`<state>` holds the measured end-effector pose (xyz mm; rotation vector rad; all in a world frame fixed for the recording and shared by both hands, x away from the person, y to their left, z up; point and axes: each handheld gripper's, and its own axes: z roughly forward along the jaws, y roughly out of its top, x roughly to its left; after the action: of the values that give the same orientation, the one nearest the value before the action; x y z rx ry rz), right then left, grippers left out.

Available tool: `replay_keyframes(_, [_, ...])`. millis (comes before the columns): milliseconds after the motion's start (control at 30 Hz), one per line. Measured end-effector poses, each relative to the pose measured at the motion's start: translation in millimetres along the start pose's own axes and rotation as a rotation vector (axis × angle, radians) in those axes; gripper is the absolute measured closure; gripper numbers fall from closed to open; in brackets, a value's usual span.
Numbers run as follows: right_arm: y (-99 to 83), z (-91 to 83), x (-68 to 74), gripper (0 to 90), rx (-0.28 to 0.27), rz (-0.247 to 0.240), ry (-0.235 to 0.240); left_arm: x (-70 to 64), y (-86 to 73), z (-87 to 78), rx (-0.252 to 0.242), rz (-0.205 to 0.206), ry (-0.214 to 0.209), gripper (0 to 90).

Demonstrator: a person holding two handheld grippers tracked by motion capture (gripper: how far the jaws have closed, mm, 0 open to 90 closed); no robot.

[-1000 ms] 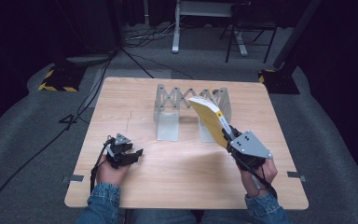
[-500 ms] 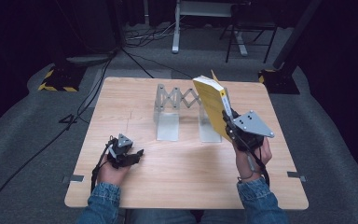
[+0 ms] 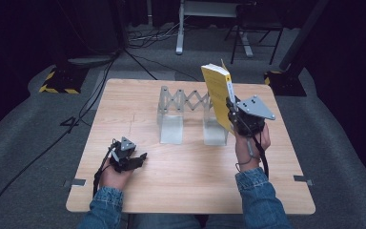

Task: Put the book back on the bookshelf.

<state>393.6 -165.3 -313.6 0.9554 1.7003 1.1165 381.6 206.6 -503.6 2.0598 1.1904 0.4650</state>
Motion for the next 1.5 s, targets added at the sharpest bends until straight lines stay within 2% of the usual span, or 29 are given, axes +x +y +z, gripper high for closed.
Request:
replay_keyframes(233, [-1.6,21.7,0.7,76.3,0.011,0.032,-0.012,0.4,0.1,-0.2,0.003,-0.001,-0.005,41.6])
replay_keyframes(367, [-4.4,29.9,2.2,76.3,0.033,0.024,-0.019,-1.5,0.1,-0.1,0.008,0.006,0.003,41.5])
replay_keyframes(400, [-5.1,30.9,2.3,76.3,0.031,0.03,-0.02,-1.8,0.1,0.4,0.004,0.017,0.006,41.4])
replay_keyframes(533, [-7.4,35.1,0.6,76.3,0.02,0.063,-0.013,-1.7,0.2,0.4,0.004,0.018,0.004,41.4])
replay_keyframes(733, [-10.6,37.3,-0.7,76.2,0.005,0.096,-0.006,-1.7,0.2,0.4,0.005,0.018,0.004,41.4])
replay_keyframes(1133, [-25.9,41.7,-6.6,76.1,0.017,0.142,0.002,-1.8,0.3,0.2,0.008,0.018,0.005,41.4])
replay_keyframes(1500, [-32.0,45.4,-1.2,75.9,0.005,0.144,0.014,-2.1,0.3,0.3,0.006,0.018,0.008,41.4])
